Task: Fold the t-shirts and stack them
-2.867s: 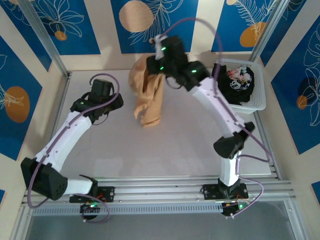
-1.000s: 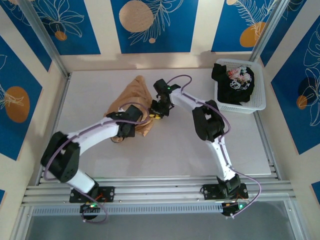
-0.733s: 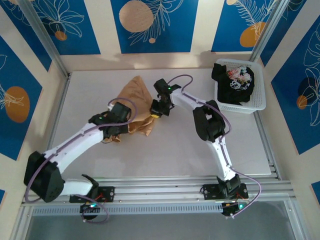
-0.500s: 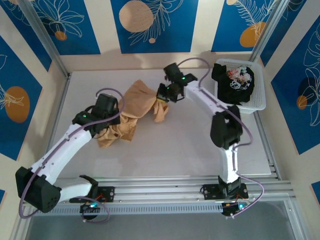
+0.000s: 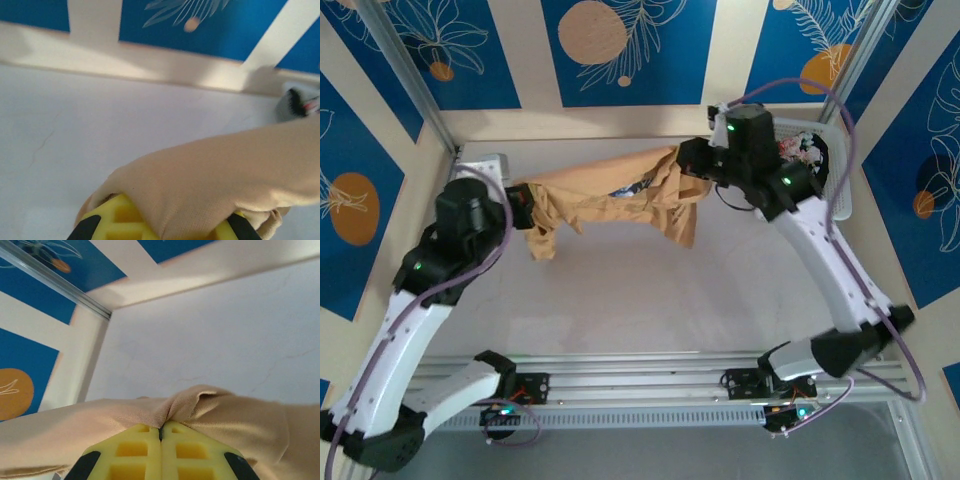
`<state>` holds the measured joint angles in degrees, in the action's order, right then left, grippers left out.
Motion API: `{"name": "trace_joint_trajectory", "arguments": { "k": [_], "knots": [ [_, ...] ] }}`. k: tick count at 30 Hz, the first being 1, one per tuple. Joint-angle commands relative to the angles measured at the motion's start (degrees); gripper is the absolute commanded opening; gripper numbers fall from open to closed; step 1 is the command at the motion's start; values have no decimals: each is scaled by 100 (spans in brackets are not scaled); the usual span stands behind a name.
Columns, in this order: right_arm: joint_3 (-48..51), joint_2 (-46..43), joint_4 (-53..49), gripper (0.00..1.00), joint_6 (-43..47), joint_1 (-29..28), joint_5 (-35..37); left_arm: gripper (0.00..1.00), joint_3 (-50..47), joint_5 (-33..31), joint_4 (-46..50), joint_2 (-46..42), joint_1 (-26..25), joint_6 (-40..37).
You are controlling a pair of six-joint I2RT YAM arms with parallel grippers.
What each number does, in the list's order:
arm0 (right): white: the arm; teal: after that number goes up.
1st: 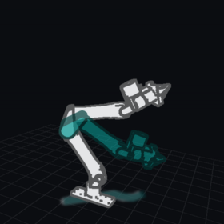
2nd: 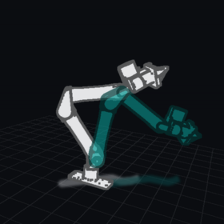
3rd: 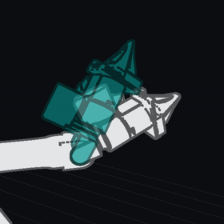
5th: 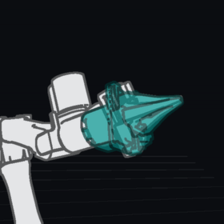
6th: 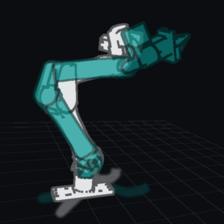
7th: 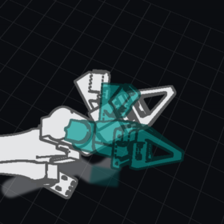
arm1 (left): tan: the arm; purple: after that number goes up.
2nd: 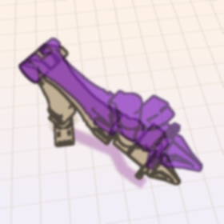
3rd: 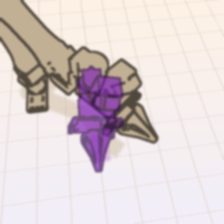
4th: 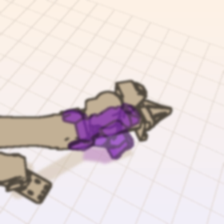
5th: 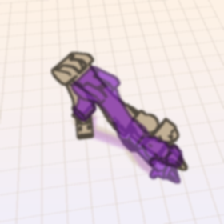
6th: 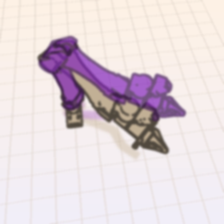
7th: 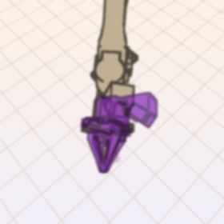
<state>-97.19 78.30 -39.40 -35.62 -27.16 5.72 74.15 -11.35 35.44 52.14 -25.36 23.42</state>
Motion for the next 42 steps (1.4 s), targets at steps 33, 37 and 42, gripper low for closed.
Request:
{"name": "trace_joint_trajectory", "arguments": {
  "k": [33,37,42],
  "knots": [
    [-259,2741,-1059,53,-899,1186,-82,61,1012,454,2433,4409,1816,1407],
    [1070,1771,-850,54,-930,938,-195,61,-798,1011,2217,3663,1876,1714],
    [2025,1084,-552,55,-840,732,-613,62,-1495,1774,1647,3906,1904,2019]
  ]
}}
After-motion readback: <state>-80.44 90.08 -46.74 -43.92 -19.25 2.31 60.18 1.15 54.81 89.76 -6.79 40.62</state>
